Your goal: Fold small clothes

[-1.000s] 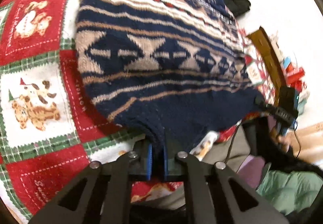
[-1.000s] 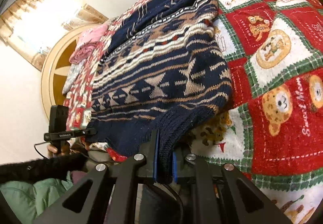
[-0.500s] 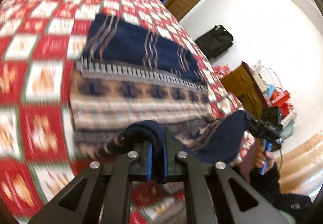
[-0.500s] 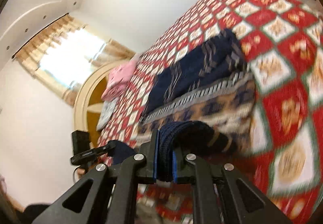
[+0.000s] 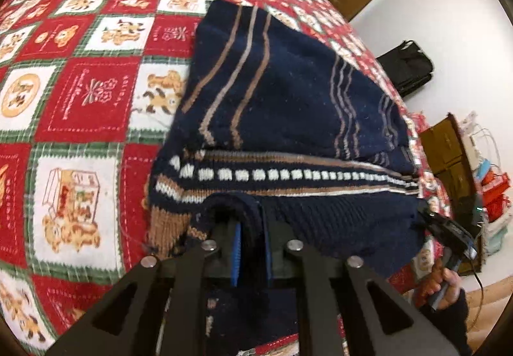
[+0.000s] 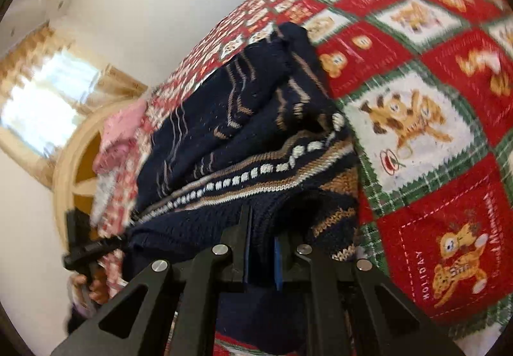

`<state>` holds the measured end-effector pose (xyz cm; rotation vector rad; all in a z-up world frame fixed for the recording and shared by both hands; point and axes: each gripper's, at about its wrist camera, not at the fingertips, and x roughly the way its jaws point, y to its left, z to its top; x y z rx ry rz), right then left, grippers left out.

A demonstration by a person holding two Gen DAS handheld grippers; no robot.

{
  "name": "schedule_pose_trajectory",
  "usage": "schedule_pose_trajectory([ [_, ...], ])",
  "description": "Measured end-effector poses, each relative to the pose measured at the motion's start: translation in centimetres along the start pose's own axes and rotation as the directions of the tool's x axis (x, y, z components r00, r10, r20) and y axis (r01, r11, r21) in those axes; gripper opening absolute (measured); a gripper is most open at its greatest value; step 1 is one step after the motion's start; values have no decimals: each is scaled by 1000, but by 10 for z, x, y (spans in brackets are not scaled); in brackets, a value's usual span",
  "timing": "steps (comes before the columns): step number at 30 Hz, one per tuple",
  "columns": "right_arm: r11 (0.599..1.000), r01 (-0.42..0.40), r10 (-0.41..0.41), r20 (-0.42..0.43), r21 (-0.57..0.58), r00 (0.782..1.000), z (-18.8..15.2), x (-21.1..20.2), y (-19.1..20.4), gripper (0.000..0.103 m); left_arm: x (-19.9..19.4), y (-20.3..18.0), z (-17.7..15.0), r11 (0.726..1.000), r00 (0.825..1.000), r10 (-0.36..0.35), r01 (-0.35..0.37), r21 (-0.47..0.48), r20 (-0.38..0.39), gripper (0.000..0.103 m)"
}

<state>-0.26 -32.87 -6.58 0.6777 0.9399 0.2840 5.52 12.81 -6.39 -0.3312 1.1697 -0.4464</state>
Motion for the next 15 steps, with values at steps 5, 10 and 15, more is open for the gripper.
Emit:
schedule_pose_trajectory([
  [5,993,-93,91,44,68,995,10,-14,-4,32,-22,3,13,999,999,-52,52,-1,-4,19],
  [10,972,-214,192,191,101,963,20,-41,-2,61,-49,-16,14,987,991,62,-78,138,119,57],
  [15,990,-138,134,227,4,965,18,-61,17,61,-77,-12,12,971,961,81,-136,198,263,70],
])
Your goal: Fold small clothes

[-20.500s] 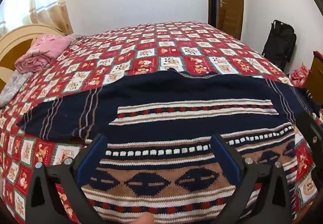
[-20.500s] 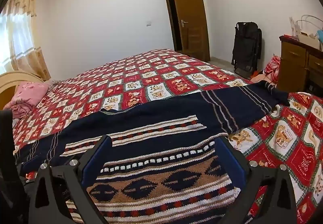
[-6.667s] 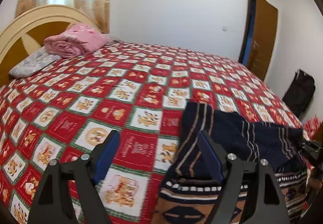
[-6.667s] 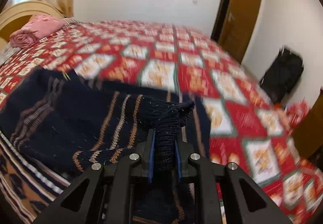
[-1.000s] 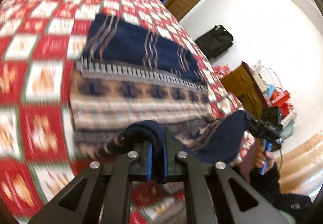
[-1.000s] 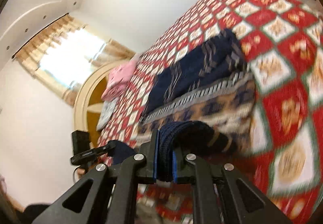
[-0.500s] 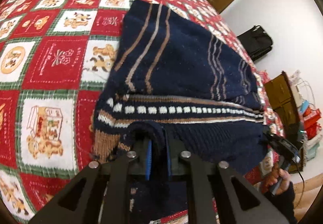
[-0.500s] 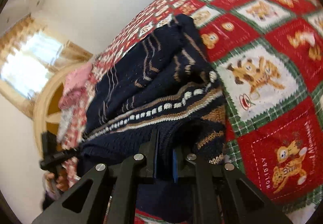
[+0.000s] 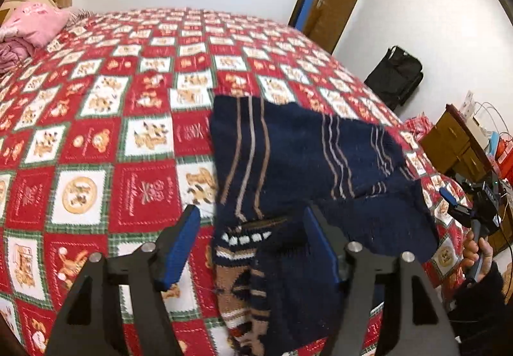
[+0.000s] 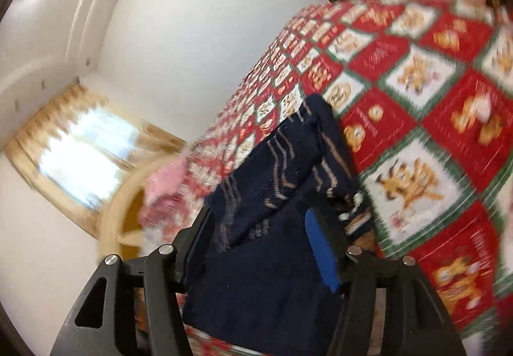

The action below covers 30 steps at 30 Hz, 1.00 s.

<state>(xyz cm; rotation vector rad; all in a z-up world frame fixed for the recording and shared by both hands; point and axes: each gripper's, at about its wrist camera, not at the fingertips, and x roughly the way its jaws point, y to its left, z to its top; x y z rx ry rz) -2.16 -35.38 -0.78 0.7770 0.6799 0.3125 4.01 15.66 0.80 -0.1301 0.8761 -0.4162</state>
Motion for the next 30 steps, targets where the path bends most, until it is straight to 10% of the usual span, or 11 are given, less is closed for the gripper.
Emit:
schedule_pose_trajectory([
  [9,944,212,-230,-44,-251,972,-20,27,17,61,56,-43,-19,959,994,47,-18,282,-94,70],
  [22,781,371,-453,-46,-502,891,-37,97,10,60,88,-53,-34,962,987,119,-89,259,-105,69],
  [25,708,399,-502,-18,-582,865,-47,101,18,40,87,-50,-33,971,991,75,-47,235,-113,55],
  [30,755,396,-476,-21,-523,879,-43,90,22,11,84,-54,-34,981,992,-8,32,192,-126,17],
])
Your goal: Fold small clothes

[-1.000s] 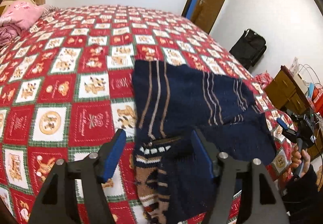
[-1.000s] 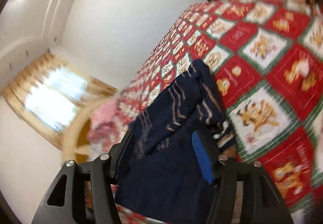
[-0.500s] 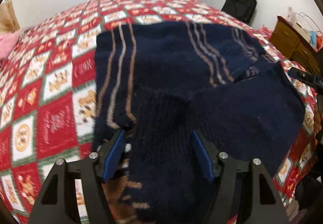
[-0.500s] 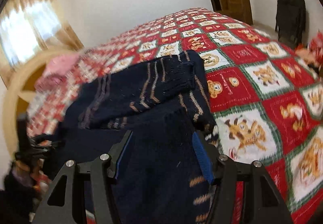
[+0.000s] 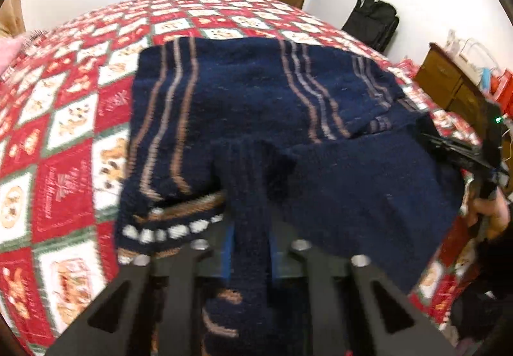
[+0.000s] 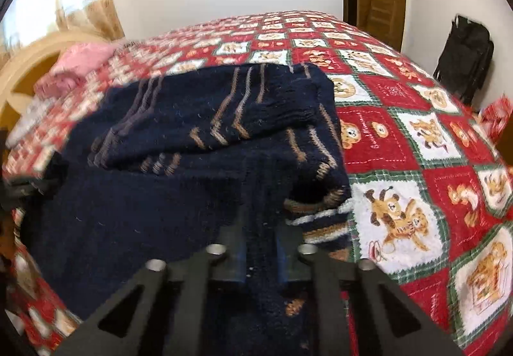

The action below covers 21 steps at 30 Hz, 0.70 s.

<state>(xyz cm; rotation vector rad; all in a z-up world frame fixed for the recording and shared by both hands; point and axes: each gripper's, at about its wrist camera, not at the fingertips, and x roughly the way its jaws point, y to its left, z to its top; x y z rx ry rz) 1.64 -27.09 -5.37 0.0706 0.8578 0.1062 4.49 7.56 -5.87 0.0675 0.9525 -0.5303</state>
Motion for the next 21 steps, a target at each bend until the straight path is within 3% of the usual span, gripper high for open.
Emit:
schedule_pose_trajectory([
  [3,999,-37,36,41,30,999,2,-19,4,11,-6,-2,-5,1000,1000,13,-12,-14,25,14],
  [7,998,-59,60,117,-11,991,10,-52,21,11,-28,3,-8,996,994,-44,51,-70,97,12],
  [11,996,-75,82,188,-42,979,27,-78,33,11,-57,-4,-4,996,982,-59,70,-55,178,11],
  [17,994,-42,66,261,-98,963,63,-94,40,11,-78,-5,24,997,965,-46,62,-55,260,11],
  [21,992,7,32,300,-126,953,103,-88,37,11,-80,11,64,993,953,5,30,-112,301,11],
])
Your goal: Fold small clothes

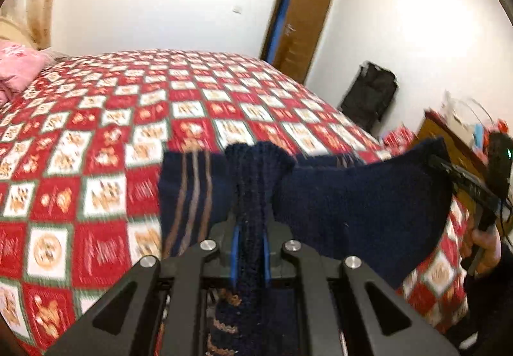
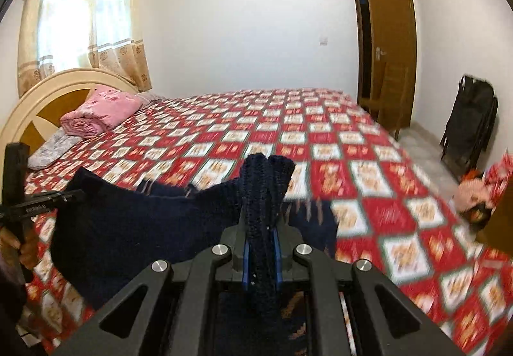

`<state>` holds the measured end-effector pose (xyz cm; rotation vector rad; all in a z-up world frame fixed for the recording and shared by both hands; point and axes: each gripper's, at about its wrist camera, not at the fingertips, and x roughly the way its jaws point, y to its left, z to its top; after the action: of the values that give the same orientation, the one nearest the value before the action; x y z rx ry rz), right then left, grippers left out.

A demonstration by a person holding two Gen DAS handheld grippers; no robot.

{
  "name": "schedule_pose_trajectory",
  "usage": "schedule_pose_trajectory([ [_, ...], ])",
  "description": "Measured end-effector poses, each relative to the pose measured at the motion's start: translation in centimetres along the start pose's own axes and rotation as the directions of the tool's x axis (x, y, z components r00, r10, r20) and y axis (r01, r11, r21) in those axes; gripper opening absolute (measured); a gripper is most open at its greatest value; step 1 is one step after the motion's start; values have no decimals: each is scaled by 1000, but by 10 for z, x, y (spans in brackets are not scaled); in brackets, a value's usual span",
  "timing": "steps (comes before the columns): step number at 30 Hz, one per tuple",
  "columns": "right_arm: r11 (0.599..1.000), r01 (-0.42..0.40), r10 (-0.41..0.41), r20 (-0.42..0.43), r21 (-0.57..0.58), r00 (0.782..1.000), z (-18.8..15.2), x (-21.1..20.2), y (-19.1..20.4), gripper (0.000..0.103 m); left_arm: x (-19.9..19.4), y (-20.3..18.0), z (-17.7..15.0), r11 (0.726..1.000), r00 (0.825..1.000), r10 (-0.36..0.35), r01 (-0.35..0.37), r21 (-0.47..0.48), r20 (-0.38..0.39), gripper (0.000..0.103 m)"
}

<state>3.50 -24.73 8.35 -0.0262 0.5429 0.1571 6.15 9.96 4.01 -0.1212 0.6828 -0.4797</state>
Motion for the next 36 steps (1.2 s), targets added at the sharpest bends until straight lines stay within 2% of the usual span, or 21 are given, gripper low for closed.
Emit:
schedule_pose_trajectory([
  [2,1000,10,-10,11,14,1000,15,17,-9,11,9,7,15,1000,1000,9,-8,-27,19,11],
  [5,998,54,-55,22,27,998,24,55,-18,11,33,19,36,996,996,83,-81,-47,40,11],
  [9,992,111,-109,-28,64,994,8,121,-29,11,76,41,52,982,985,171,-168,-90,20,11],
  [12,983,165,-153,-138,76,978,-23,169,-38,11,108,53,46,957,962,266,-271,-100,-60,11],
  [13,980,181,-161,-205,86,965,-31,183,-42,11,113,53,42,958,960,267,-274,-88,-88,11],
  [14,978,184,-156,-237,101,959,-33,188,-45,11,117,52,37,963,961,252,-261,-68,-114,11],
  [16,977,189,-163,-230,97,959,-27,187,-46,16,119,46,29,971,962,235,-240,-20,-140,11],
  [17,977,196,-170,-243,83,955,-27,189,-47,21,118,45,27,973,963,226,-229,-5,-149,11],
  [18,976,204,-178,-268,72,947,-27,191,-46,26,115,44,24,982,970,185,-189,-8,-157,12],
  [19,975,209,-180,-282,74,942,-27,190,-48,26,113,43,23,989,976,142,-148,-21,-162,13],
  [21,963,244,-212,-242,114,947,-21,168,-52,26,107,38,23,994,981,94,-101,-33,-172,23],
  [22,951,281,-252,-202,129,946,-17,153,-53,26,104,34,23,994,980,103,-108,-24,-171,36],
  [23,927,352,-333,-150,130,931,-12,132,-55,28,101,30,24,993,979,116,-120,-11,-167,43],
  [24,897,425,-413,-111,121,904,-9,112,-55,38,98,23,23,991,978,133,-132,19,-161,44],
  [25,880,460,-452,-88,121,888,-7,97,-57,46,97,17,22,990,977,138,-133,41,-160,44],
  [26,876,463,-457,-73,136,886,-8,81,-59,58,98,11,21,990,977,138,-131,58,-160,44],
  [28,906,382,-368,-109,180,924,-19,58,-63,59,96,0,15,989,977,139,-127,80,-162,44],
  [31,943,256,-221,-176,214,959,-47,39,-54,59,95,-10,2,986,974,150,-135,98,-169,44],
  [34,961,208,-160,-244,184,957,-81,38,-36,59,99,-17,-14,976,966,195,-173,135,-171,44],
  [36,964,187,-126,-294,188,947,-104,49,-26,59,103,-16,-19,955,947,278,-253,158,-159,44],
])
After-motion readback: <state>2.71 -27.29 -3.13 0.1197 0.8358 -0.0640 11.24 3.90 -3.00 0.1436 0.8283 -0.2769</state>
